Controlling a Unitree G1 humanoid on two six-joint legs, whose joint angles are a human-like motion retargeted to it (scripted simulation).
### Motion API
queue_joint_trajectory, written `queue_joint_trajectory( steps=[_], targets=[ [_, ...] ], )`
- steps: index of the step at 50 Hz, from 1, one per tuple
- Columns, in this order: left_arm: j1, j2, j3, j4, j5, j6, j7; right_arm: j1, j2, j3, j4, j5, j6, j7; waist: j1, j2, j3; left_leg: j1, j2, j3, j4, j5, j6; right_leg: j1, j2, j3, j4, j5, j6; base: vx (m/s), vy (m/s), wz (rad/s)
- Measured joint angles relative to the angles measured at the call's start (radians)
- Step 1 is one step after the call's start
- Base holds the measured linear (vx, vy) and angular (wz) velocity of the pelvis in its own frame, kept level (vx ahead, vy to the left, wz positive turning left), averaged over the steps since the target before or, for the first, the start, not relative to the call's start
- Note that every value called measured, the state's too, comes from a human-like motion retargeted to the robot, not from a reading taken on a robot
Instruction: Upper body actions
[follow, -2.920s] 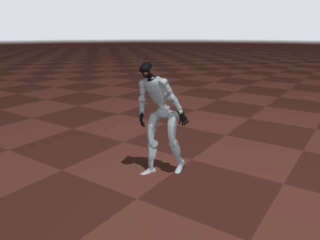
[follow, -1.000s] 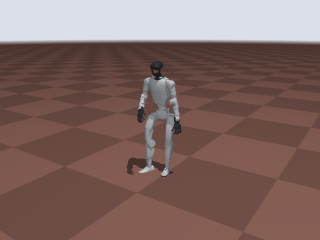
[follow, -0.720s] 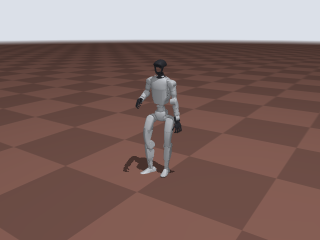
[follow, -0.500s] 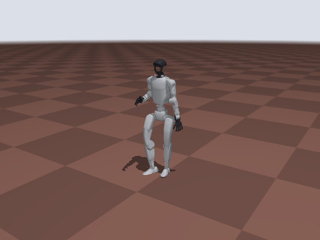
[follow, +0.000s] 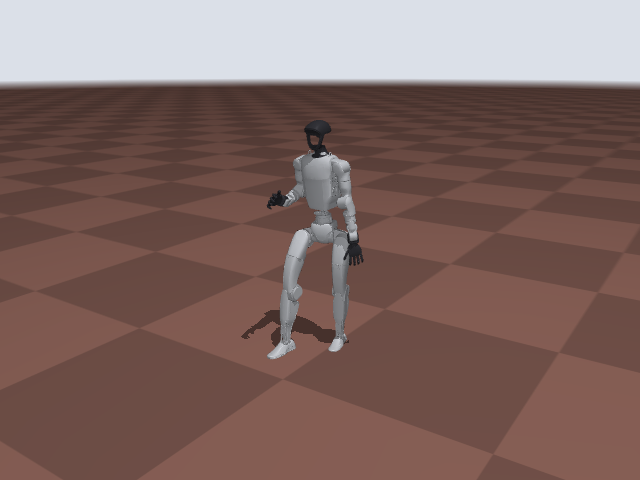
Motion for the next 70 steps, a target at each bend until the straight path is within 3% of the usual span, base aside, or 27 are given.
queue_joint_trajectory(
  steps=[10, 12, 15, 19, 27, 31, 34, 40, 45, 48, 52, 56, 60, 66, 70],
  targets=[
    [-0.001, 0.003, -0.009, -0.006, 0.033, 0.002, -0.011, 0.018, -0.011, -0.011, -0.014, -0.002, -0.022, -0.041, 0.004, 0.025, 0.003, 0.033, 0.034, -0.008, 0.002, -0.02, -0.044, 0.05, -0.037, -0.133, -0.098, -0.057, -0.032, 0.19, -0.16, 0.18],
    [0.006, 0.004, -0.003, 0.003, 0.045, 0.01, -0.02, 0.017, -0.009, -0.011, -0.014, -0.003, -0.026, -0.048, 0.015, 0.032, -0.008, 0.038, 0.051, -0.008, 0.004, -0.03, -0.061, 0.072, -0.019, -0.162, -0.112, -0.065, -0.079, 0.29, -0.28, 0.02],
    [0.021, 0.01, 0.013, 0.023, 0.059, 0.024, -0.029, 0.01, -0.002, -0.009, -0.002, -0.004, -0.034, -0.058, 0.027, 0.03, -0.024, 0.049, 0.066, -0.018, 0.016, -0.039, -0.085, 0.106, 0.009, -0.176, -0.164, -0.004, -0.094, 0.37, -0.39, 0.0],
    [0.062, 0.01, 0.035, 0.047, 0.045, 0.047, -0.031, 0.002, 0.01, 0.001, 0.018, -0.014, -0.038, -0.058, 0.071, 0.039, -0.047, 0.056, 0.11, -0.007, 0.037, -0.036, -0.125, 0.115, 0.059, -0.126, -0.148, -0.052, -0.116, 0.35, -0.37, -0.34],
    [0.079, 0.006, 0.039, 0.062, 0.05, 0.052, -0.071, -0.004, 0.012, 0.016, 0.026, -0.017, -0.046, -0.066, 0.051, 0.024, -0.069, -0.001, 0.165, -0.053, 0.19, 0.116, -0.218, 0.166, 0.099, -0.145, -0.149, -0.14, -0.16, 0.3, -0.35, 0.16],
    [0.079, -0.005, 0.03, 0.036, 0.073, 0.036, -0.037, -0.006, 0.009, 0.012, 0.025, -0.002, -0.048, -0.054, 0.041, -0.006, -0.088, -0.051, 0.125, -0.113, 0.321, 0.243, -0.181, 0.185, 0.082, -0.169, -0.154, -0.167, -0.171, 0.22, -0.3, 0.44],
    [0.079, -0.019, 0.039, 0.022, 0.058, 0.028, -0.011, -0.031, -0.003, 0.027, 0.023, 0.0, -0.046, -0.052, 0.059, -0.034, -0.088, -0.093, 0.09, -0.034, 0.418, 0.242, -0.139, 0.19, 0.072, -0.138, -0.147, -0.175, -0.181, 0.17, -0.19, -0.21],
    [0.09, -0.039, 0.067, 0.021, -0.027, 0.004, -0.02, -0.068, -0.008, 0.063, 0.029, -0.018, -0.044, -0.046, 0.023, -0.003, -0.081, -0.133, 0.003, -0.158, 0.354, 0.174, -0.236, 0.234, 0.108, -0.185, -0.148, -0.202, -0.188, 0.19, -0.11, 0.13],
    [0.089, -0.039, 0.096, 0.019, -0.09, -0.026, 0.0, -0.07, 0.001, 0.079, 0.04, -0.025, -0.051, -0.051, 0.052, 0.024, -0.059, -0.176, 0.027, -0.076, 0.232, 0.121, -0.191, 0.266, 0.164, -0.172, -0.152, -0.215, -0.21, 0.19, -0.02, -0.39],
    [0.087, -0.041, 0.107, 0.013, -0.118, -0.032, 0.033, -0.066, 0.008, 0.088, 0.058, -0.027, -0.056, -0.051, 0.113, 0.016, -0.04, -0.211, 0.011, -0.087, 0.198, 0.109, -0.206, 0.282, 0.184, -0.106, -0.15, -0.216, -0.228, 0.2, 0.05, -1.01],
    [0.087, -0.041, 0.11, 0.005, -0.125, -0.036, 0.063, -0.052, 0.016, 0.089, 0.065, -0.027, -0.064, -0.049, 0.142, 0.009, -0.031, -0.233, 0.03, -0.021, 0.156, 0.106, -0.164, 0.307, 0.191, -0.091, -0.152, -0.227, -0.237, 0.2, 0.09, -0.33],
    [0.091, -0.04, 0.108, 0.008, -0.116, -0.031, 0.066, -0.044, 0.018, 0.09, 0.068, -0.03, -0.068, -0.043, 0.159, 0.007, -0.037, -0.241, 0.043, 0.026, 0.119, 0.109, -0.14, 0.33, 0.199, -0.078, -0.159, -0.241, -0.237, 0.2, 0.1, -0.16],
    [0.092, -0.041, 0.105, 0.014, -0.103, -0.021, 0.068, -0.039, 0.023, 0.088, 0.069, -0.028, -0.07, -0.043, 0.179, 0.016, -0.045, -0.228, 0.036, 0.015, 0.084, 0.189, -0.122, 0.349, 0.219, -0.06, -0.165, -0.256, -0.233, 0.22, 0.1, -0.16],
    [0.099, -0.053, 0.114, 0.015, -0.095, -0.014, 0.078, -0.03, 0.035, 0.083, 0.073, -0.015, -0.073, -0.041, 0.25, 0.004, -0.064, -0.188, 0.027, 0.069, 0.043, 0.156, -0.078, 0.363, 0.218, -0.004, -0.151, -0.278, -0.218, 0.27, 0.13, -0.35],
    [0.104, -0.05, 0.107, 0.019, -0.086, -0.006, 0.089, -0.032, 0.041, 0.073, 0.068, -0.015, -0.074, -0.036, 0.213, 0.007, -0.086, -0.159, 0.017, 0.021, 0.014, 0.141, -0.066, 0.37, 0.202, -0.046, -0.115, -0.305, -0.196, 0.26, 0.16, 0.65]
  ],
)
